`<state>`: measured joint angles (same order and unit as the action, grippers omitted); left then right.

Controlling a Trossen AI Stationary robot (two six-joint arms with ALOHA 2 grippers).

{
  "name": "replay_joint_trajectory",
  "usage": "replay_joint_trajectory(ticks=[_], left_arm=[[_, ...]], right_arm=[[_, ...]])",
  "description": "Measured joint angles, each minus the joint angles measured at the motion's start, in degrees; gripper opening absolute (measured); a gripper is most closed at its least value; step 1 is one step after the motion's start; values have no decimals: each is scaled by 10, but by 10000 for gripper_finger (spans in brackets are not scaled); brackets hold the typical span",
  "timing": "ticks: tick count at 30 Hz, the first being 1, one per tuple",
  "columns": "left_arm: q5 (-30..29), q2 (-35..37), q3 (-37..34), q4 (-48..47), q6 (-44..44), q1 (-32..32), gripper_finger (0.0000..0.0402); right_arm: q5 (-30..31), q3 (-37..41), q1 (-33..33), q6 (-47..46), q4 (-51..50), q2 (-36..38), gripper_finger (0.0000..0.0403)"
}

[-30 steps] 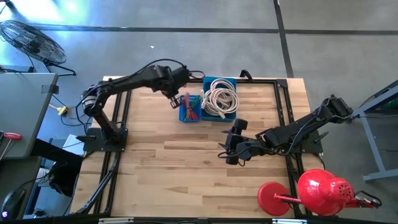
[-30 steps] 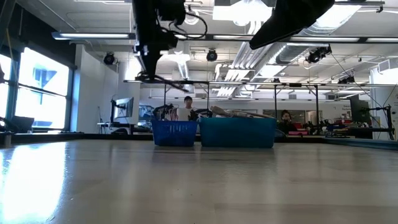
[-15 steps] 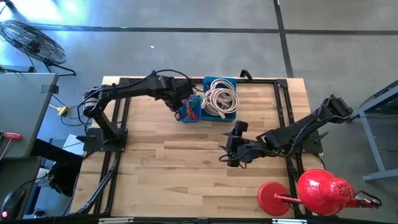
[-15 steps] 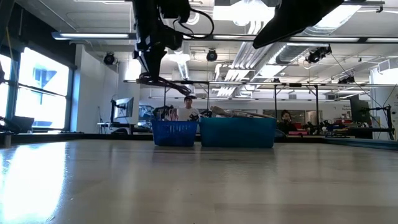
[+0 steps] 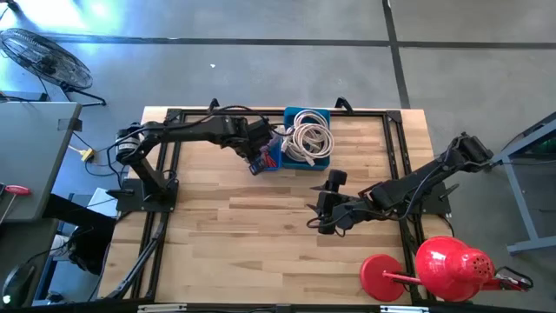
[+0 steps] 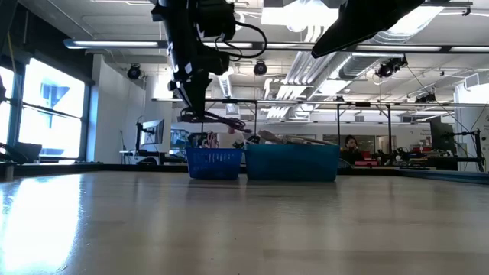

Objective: Pick & Place USB Port
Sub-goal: Put the purple charger cable into the blue bin

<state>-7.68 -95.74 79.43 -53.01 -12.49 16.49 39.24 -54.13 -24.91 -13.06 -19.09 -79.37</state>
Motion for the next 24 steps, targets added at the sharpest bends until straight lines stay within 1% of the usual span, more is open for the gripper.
replay_joint_trajectory(ticks=[5, 14, 24], left_arm=[[9, 0, -35, 63, 0, 0, 9], [9, 0, -64, 116, -5, 0, 9], [8, 0, -100, 203, -13, 7, 9]], right_arm=[[0, 0, 0, 0, 0, 0, 236], [0, 0, 0, 0, 0, 0, 236], [0, 0, 0, -2, 0, 0, 236]])
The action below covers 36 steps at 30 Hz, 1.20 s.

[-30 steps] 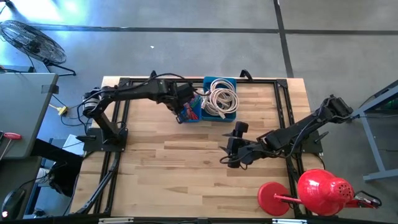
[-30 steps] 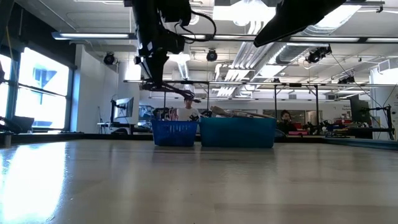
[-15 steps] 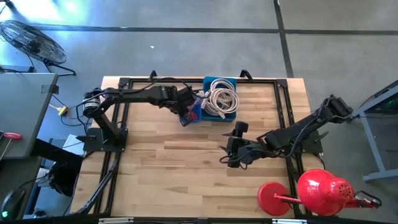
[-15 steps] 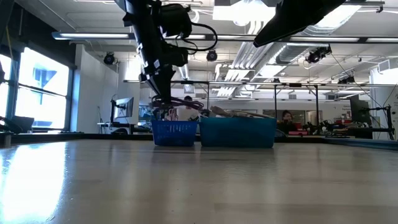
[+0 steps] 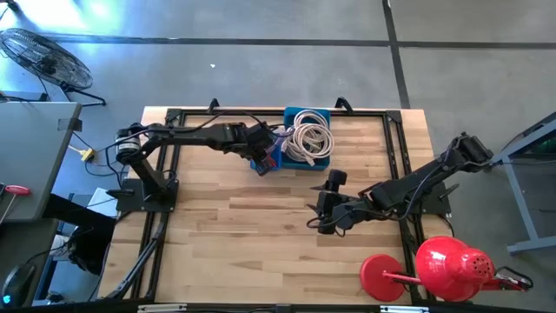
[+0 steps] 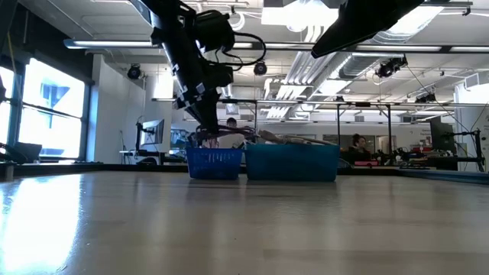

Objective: Pick & Place USB Port
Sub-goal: Put the purple charger cable into the blue bin

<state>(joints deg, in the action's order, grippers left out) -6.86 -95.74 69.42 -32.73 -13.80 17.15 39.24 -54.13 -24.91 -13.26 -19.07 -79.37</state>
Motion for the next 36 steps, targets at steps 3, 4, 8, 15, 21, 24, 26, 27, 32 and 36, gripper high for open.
replay_joint_trajectory(ticks=[3, 4, 8, 15, 21, 24, 26, 27, 32, 36], left_arm=[[-4, 0, -10, 0, 0, 8, 9], [-4, 0, -14, -1, 0, 11, 9], [3, 0, -38, 13, -1, 20, 8], [20, 0, -77, 65, -10, 21, 8], [16, 0, -82, 68, -11, 21, 8], [15, 0, -83, 77, -11, 21, 17], [15, 0, -83, 78, -5, 21, 37], [15, 0, -83, 78, 8, 21, 49], [12, 0, -83, 78, 54, 21, 99], [12, 0, -83, 94, 56, 20, 131]], right_arm=[[0, 0, 0, 0, 0, 0, 236], [0, 0, 0, 0, 0, 0, 236], [0, 0, 0, 0, -1, 0, 236], [0, 0, 0, 0, -3, 0, 236], [0, 0, 0, 0, -3, 0, 236], [0, 0, 0, 0, -3, 0, 236], [0, 0, 0, 0, -3, 0, 236], [0, 0, 0, 0, -3, 0, 236], [0, 0, 0, 0, -5, 0, 236], [0, 0, 0, -1, -10, 0, 236]])
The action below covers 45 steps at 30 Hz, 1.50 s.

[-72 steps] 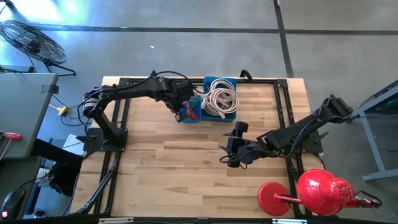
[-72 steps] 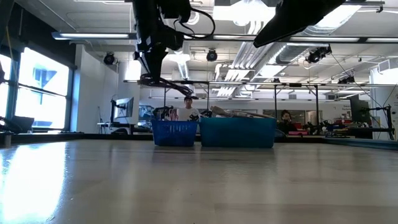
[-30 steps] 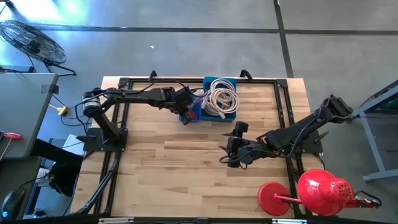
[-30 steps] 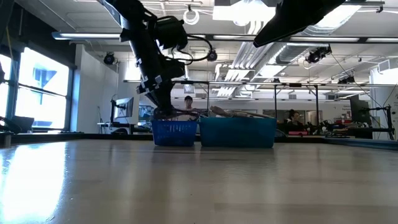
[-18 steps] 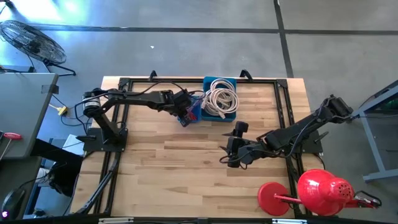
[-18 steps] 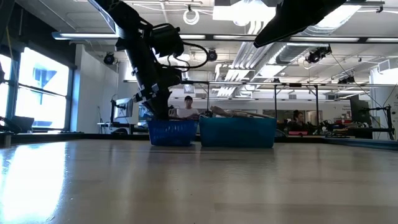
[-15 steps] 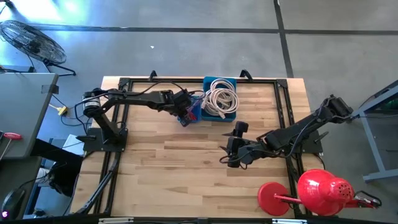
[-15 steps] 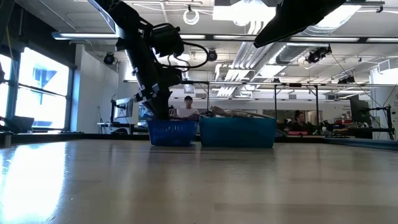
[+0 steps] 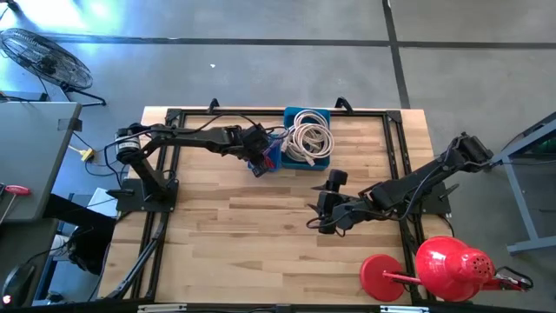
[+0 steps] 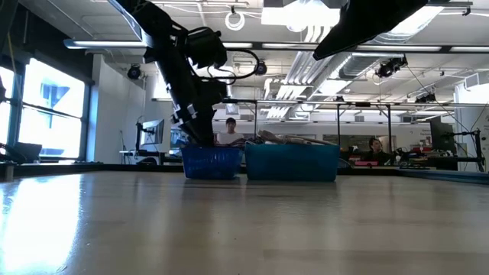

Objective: Pick & Place USB Port
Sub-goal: Put the purple charger cable into the blue bin

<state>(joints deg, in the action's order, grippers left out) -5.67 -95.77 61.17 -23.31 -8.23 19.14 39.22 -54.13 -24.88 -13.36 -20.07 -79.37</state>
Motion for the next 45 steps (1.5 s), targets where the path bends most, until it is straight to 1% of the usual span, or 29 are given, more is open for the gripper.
replay_joint_trajectory(ticks=[2, 5, 8, 10, 14, 19, 22, 24, 30, 34, 42, 45], left_arm=[[2, 0, 0, 5, 0, 0, 145], [27, 0, 9, 6, 7, 0, 162], [58, 0, 36, -4, 39, 0, 171], [67, 0, 59, -23, 52, 0, 173], [49, 0, 92, -48, 64, -4, 174], [35, 0, 95, -60, 65, -5, 174], [4, 0, 94, -72, 67, -4, 174], [-9, 0, 91, -70, 69, -4, 174], [-11, 0, 71, -63, 68, -4, 175], [-27, 0, 55, -54, 67, -4, 175], [-29, 0, 3, 26, 64, -4, 175], [-32, 0, -17, 40, 63, -4, 175]], right_arm=[[0, 0, 0, -5, -5, 0, 236], [0, 0, 0, -12, -11, 0, 236], [0, 0, 0, -16, -16, 0, 236], [0, 0, 0, -16, -16, 0, 236], [0, 0, 0, -16, -16, 0, 236], [0, 0, 0, -20, -20, 0, 236], [0, 0, 0, -27, -26, 0, 236], [0, 0, 0, -34, -32, 0, 236], [0, 0, 0, -46, -40, 0, 236], [7, 0, 0, -46, -41, 0, 236], [8, 0, 0, -46, -41, 0, 236], [8, 0, 0, -46, -41, 0, 236]])
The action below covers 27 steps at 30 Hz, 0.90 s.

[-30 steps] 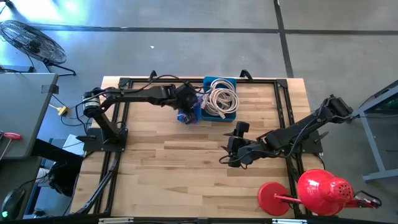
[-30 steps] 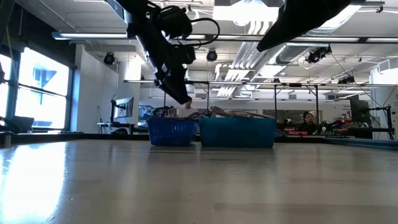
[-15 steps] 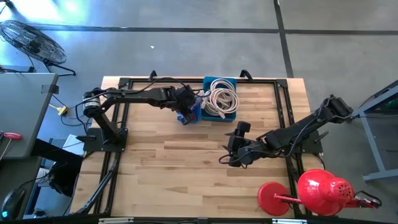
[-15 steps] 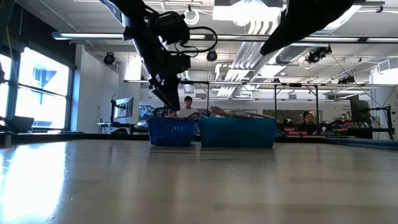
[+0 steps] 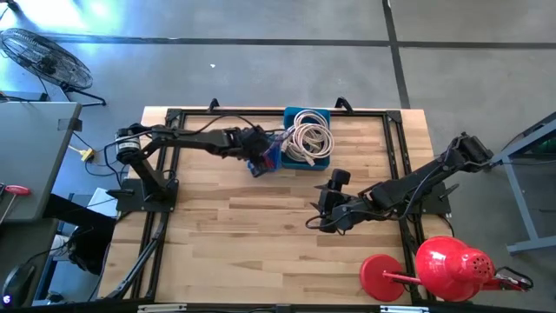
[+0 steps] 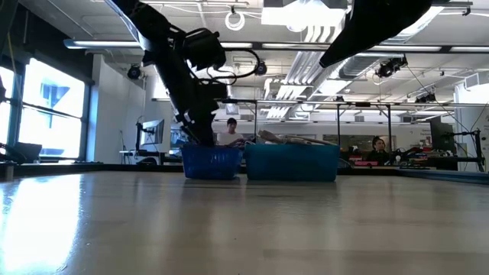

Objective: Pick & Place USB Port
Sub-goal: Put the purple charger cable into the blue bin

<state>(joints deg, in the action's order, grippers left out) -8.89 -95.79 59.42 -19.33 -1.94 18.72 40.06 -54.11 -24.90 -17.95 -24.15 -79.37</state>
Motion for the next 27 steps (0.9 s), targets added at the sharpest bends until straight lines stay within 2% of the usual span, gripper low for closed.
replay_joint_trajectory(ticks=[4, 17, 22, 27], left_arm=[[-25, 0, -21, 11, 0, 0, 175], [-30, -1, -47, 37, -18, 0, 175], [-26, -44, -46, 72, -30, 0, 175], [10, -95, -43, 121, -35, 1, 174]], right_arm=[[0, 0, 0, 0, 0, 0, 236], [1, 0, 0, 0, 0, 0, 236], [1, 0, 0, 0, 1, 0, 236], [0, 0, 0, -1, -1, -2, 236]])
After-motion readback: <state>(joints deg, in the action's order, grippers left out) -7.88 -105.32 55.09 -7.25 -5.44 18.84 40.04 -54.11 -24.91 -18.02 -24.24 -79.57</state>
